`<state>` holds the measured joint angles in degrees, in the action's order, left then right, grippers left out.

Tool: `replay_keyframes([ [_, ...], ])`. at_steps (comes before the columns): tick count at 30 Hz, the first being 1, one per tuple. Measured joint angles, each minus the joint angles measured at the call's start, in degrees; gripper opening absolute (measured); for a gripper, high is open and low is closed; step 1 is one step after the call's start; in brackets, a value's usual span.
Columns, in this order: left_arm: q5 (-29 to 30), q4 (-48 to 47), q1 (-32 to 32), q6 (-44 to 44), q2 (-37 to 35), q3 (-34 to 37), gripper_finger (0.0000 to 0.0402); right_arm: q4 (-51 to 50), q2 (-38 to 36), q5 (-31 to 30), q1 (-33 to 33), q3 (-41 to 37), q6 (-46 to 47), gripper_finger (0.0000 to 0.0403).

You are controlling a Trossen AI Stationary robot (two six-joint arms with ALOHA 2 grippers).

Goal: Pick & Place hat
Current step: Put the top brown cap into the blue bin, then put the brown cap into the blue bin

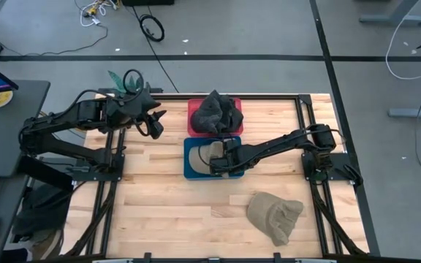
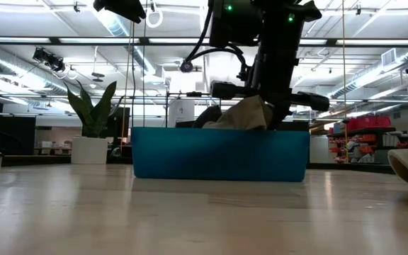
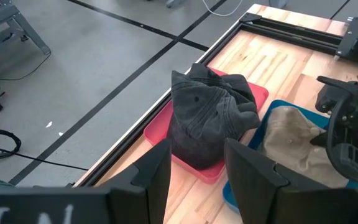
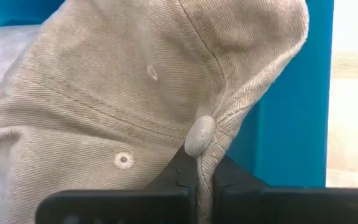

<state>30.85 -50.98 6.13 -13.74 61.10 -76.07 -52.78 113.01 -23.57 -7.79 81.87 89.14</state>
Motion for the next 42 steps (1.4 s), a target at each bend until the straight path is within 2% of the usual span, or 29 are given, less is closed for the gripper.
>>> replay_keyframes([
  [6,0.0,0.01,0.0,-0.36,0.0,0.0,0.0154,0.13,-1.04,-2.08,0.13,-0.02,-0.57,0.0002],
  [11,0.0,0.11,0.0,-0.35,0.0,0.0,0.0154,0.21,-2.45,-3.18,1.8,-0.02,-6.68,0.0003],
  [16,0.0,0.13,0.02,-0.33,0.0,0.0,0.0154,0.67,-2.75,3.56,3.88,-0.02,-12.25,0.0023],
  [22,-0.02,0.15,0.02,-0.31,0.0,0.0,0.0154,-0.56,-4.08,8.57,4.39,-0.02,-16.49,0.0102],
  [28,-0.02,0.15,0.02,-0.08,0.0,0.0,0.0154,-3.81,-8.89,9.09,4.39,-0.02,-17.93,0.0222],
  [34,-0.02,0.15,0.0,0.04,0.0,0.0,0.0154,-6.18,-17.0,11.5,3.98,-0.02,-18.5,0.0328],
  [38,-0.02,0.15,0.02,0.07,0.0,0.0,0.0154,-10.39,-21.9,14.08,1.77,0.0,-14.57,0.0364],
  [42,-0.02,0.15,0.01,0.04,0.0,0.0,0.0154,-18.62,-24.0,19.04,-3.36,0.02,-7.56,0.0368],
])
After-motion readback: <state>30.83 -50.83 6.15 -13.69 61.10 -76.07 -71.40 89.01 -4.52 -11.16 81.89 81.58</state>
